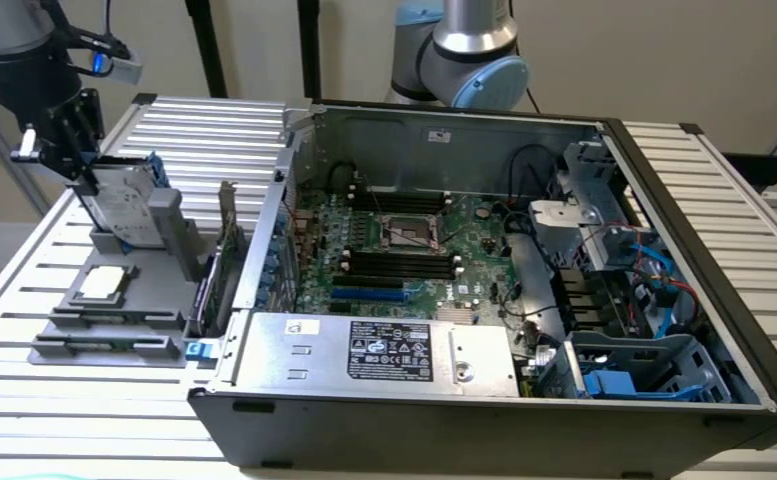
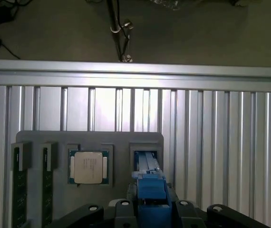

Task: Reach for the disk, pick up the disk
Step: 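Pick up the disk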

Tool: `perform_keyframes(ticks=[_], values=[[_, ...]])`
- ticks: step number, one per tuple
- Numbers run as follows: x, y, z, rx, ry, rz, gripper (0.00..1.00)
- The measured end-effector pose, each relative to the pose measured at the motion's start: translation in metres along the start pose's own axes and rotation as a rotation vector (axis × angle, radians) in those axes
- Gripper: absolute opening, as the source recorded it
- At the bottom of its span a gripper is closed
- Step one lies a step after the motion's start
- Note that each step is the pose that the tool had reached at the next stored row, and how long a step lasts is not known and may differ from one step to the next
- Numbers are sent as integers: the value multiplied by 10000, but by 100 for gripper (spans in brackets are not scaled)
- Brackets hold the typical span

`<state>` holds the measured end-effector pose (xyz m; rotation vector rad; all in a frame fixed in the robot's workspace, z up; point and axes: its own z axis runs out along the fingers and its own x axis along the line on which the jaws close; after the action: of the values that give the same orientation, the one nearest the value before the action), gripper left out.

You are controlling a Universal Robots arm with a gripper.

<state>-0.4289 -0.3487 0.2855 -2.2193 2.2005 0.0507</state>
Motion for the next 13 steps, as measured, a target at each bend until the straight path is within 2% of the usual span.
perform_keyframes(ticks=[7, 10, 13], values=[[-1, 1, -24, 0, 1, 0, 33], [-3, 1, -96, 1, 0, 1, 33], [-8, 0, -219, -1, 0, 0, 33]])
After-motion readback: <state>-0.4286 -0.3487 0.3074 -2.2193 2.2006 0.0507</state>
